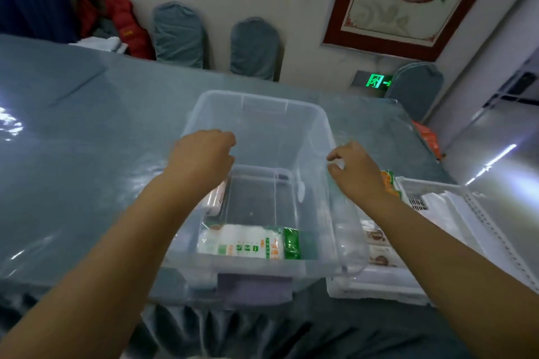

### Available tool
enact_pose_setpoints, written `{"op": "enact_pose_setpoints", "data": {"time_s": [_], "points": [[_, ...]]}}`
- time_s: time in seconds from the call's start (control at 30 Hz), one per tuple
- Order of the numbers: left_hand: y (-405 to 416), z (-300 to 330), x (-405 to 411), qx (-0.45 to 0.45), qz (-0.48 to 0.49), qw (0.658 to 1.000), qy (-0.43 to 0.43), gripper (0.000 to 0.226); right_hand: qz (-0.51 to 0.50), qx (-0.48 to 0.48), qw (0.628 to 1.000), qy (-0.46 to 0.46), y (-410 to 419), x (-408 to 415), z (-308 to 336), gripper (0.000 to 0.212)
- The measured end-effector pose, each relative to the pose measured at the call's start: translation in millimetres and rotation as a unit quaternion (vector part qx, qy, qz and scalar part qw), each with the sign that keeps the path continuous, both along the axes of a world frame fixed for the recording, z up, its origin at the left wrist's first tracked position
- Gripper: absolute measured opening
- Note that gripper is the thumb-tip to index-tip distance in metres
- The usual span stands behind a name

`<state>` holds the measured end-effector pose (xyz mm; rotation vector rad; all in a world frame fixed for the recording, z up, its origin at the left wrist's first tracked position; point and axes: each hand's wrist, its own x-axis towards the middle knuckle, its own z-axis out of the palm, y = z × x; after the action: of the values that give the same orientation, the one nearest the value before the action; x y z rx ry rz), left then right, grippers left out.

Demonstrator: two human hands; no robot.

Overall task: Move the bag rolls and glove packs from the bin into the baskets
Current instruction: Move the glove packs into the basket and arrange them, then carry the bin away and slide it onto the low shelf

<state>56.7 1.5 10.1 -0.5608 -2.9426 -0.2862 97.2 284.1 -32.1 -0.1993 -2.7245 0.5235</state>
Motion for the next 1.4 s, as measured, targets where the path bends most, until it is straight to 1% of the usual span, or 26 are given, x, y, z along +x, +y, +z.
{"op": "enact_pose_setpoints", "data": {"time_s": [0.13, 0.2, 0.23, 0.33, 0.43, 0.57, 0.67, 0.73, 0.87, 0.97, 1.03, 1.1, 1.2, 1.4], "points": [[-42, -15, -1, -0.081, 0.002, 0.996, 0.039, 0.032, -0.105, 0.007, 0.993, -0.047, -20, 28, 1, 0.032], [-55, -22, 2, -0.098, 0.022, 0.994, 0.042, 0.032, -0.145, 0.027, 0.987, -0.066, -31, 42, 2, 0.036], [-59, -25, 4, -0.092, 0.034, 0.995, 0.029, 0.031, -0.160, 0.035, 0.984, -0.071, -36, 49, 2, 0.036], [-61, -28, 13, -0.013, 0.065, 0.997, -0.037, 0.026, -0.177, 0.025, 0.982, -0.067, -48, 67, 1, 0.030], [-59, -25, 20, 0.072, 0.076, 0.993, -0.059, 0.027, -0.177, -0.028, 0.981, -0.070, -53, 79, 2, 0.023], [-56, -6, 29, 0.124, 0.057, 0.990, -0.026, 0.037, -0.194, -0.059, 0.978, -0.047, -51, 99, 5, 0.027], [-45, 23, 38, 0.140, 0.052, 0.989, 0.008, 0.032, -0.221, -0.089, 0.971, -0.021, -43, 115, 16, 0.039], [-33, 44, 46, 0.147, 0.043, 0.988, 0.033, 0.028, -0.228, -0.106, 0.968, 0.004, -35, 129, 29, 0.043], [2, 86, 71, 0.144, 0.005, 0.986, 0.083, 0.030, -0.250, -0.131, 0.957, 0.062, -11, 166, 59, 0.039], [38, 111, 100, 0.155, -0.032, 0.980, 0.119, 0.028, -0.269, -0.137, 0.946, 0.117, 20, 204, 80, 0.028], [68, 121, 124, 0.165, -0.059, 0.975, 0.133, 0.026, -0.285, -0.139, 0.936, 0.155, 46, 235, 90, 0.030], [103, 125, 151, 0.174, -0.085, 0.971, 0.143, 0.028, -0.299, -0.139, 0.927, 0.176, 77, 272, 96, 0.037], [163, 121, 195, 0.195, -0.114, 0.964, 0.138, 0.035, -0.331, -0.150, 0.913, 0.187, 126, 336, 102, 0.042], [296, 109, 291, 0.250, -0.204, 0.942, 0.091, 0.038, -0.407, -0.149, 0.877, 0.207, 216, 483, 98, 0.043]]}}
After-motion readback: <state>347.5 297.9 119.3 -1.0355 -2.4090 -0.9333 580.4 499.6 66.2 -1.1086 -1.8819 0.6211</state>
